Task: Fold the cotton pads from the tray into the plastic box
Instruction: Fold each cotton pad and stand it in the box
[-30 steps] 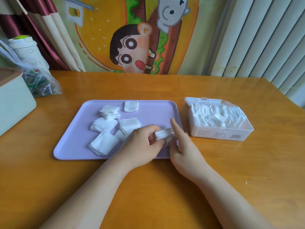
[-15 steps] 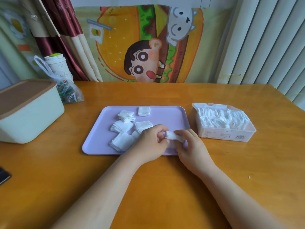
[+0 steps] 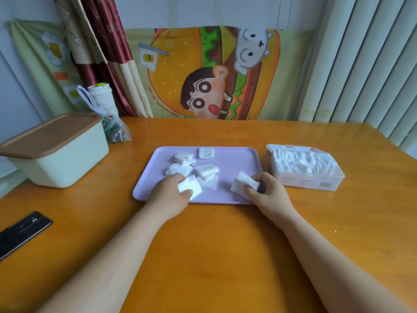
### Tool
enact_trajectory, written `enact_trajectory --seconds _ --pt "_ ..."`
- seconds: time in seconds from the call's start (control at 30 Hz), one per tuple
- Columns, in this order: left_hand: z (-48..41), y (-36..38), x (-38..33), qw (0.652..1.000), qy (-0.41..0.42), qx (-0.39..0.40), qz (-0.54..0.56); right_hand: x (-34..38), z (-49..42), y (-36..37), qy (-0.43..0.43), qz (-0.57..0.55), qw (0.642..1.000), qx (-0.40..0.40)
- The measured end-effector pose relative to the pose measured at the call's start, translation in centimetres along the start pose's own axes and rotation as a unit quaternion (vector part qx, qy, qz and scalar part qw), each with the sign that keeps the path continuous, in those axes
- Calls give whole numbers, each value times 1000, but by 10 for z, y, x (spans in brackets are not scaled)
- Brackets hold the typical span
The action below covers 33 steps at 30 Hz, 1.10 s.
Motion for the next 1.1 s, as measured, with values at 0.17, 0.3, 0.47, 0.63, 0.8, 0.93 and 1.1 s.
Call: enact_trajectory --seconds 0.17,0.3,0.47,0.63,0.8,0.93,1.1 --pt "-2 24 -29 994 92 41 47 -1 2 -2 -7 -29 1000 0" --pt "-16 38 -49 991 112 41 58 -2 3 -2 -16 -43 999 -8" --pt "-35 48 -64 985 154 -22 71 -8 1 -5 -24 -105 993 -45" --pt "-36 44 -73 960 193 -82 183 -12 -1 -11 -28 -179 981 -64" --pt "-32 53 -79 921 211 68 320 -16 -5 -15 -18 -232 970 -67" --pt "-34 62 -80 925 214 138 281 -15 -5 -14 -10 -236 971 -26" --pt "-33 62 -82 925 197 140 294 -8 -3 -8 -38 -256 963 69"
Point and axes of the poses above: each hand's wrist, its own z-axis away from the middle knuckle, its own y-axis out of the palm, x = y × z, the point moved 4 cm from there along -z, towards the middle knuckle, and after that the axes turned 15 degrees about x, right-handed, at the moved point
